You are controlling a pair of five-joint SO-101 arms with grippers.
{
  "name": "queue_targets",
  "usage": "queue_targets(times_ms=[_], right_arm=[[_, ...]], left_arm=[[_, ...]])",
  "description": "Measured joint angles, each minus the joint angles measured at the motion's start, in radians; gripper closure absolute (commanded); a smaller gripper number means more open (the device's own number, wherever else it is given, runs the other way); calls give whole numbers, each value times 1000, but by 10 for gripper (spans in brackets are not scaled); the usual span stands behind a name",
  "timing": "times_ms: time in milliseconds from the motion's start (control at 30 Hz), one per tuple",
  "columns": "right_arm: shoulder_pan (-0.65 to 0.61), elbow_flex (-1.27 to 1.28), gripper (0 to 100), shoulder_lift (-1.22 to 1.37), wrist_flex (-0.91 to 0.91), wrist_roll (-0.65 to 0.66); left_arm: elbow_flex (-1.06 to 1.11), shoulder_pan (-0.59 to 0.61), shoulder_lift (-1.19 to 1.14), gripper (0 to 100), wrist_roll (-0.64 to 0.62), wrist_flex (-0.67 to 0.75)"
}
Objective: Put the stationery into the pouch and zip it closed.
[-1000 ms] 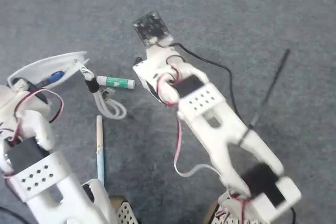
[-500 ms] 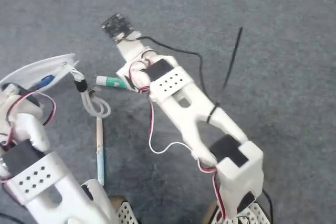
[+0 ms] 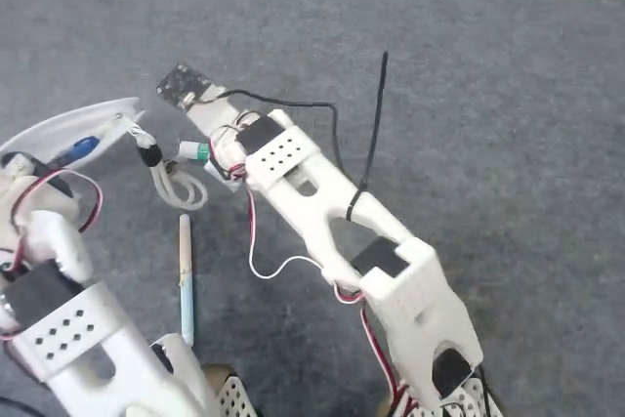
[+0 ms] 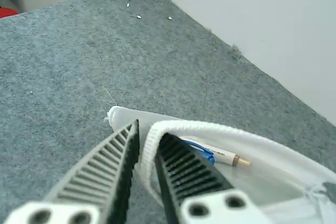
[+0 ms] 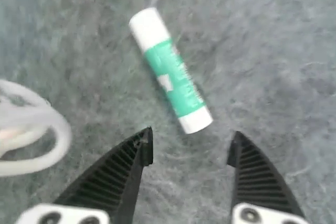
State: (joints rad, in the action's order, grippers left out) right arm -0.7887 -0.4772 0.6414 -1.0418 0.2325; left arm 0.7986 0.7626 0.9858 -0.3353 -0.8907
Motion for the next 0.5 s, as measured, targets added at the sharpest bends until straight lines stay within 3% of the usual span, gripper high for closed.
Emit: queue_targets(times_ms=[200, 500], right_arm=[[-23, -91, 734, 92, -64, 43], [-26, -101, 735, 175, 3, 91]], left_arm=[[0, 0, 0, 990, 0, 0], [0, 0, 0, 990, 0, 0]])
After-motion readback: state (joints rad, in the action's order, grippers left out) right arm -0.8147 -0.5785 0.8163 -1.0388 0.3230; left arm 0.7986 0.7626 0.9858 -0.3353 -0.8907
